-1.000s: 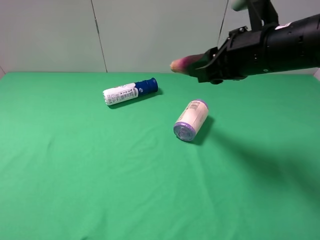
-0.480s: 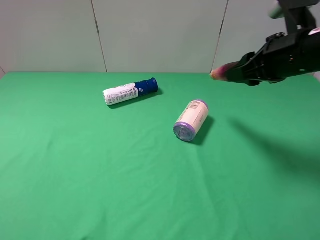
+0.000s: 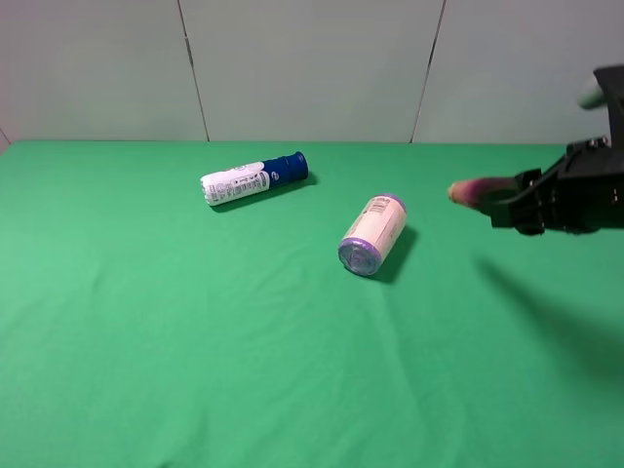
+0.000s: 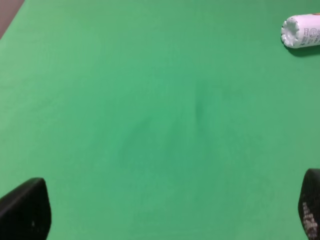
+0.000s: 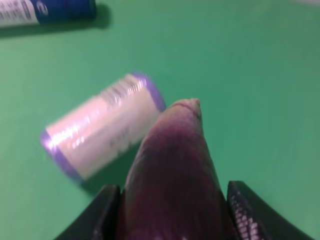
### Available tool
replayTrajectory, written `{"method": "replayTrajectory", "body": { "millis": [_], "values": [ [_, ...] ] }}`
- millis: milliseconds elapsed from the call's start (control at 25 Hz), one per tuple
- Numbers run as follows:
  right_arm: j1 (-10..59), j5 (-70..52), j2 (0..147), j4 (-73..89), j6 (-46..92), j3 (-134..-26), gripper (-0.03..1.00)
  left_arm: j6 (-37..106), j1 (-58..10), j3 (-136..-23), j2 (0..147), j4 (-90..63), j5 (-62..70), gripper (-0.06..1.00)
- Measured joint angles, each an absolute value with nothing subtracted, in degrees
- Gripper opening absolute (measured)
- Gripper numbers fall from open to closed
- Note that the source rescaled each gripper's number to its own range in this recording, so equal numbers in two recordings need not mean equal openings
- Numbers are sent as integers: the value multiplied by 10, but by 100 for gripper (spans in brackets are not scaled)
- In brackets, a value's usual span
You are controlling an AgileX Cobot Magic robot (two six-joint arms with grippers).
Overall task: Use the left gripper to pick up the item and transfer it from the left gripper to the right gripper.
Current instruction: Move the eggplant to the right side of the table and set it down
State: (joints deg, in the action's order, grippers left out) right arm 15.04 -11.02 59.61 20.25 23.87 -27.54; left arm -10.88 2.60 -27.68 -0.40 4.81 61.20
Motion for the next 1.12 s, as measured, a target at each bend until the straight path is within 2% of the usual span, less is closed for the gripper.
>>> {"method": "replayTrajectory", "body": {
  "millis": [360,600,1120],
  "values": [
    [150,-44,594,203,194,-211,0,-109,26,-277,-4,48,612,100],
    [150,-23,598,201,193,-204,0,-109,26,-277,-4,48,612,100],
    [150,56,783,211,190,-205,0,-109,26,-277,-4,48,612,100]
  ]
}}
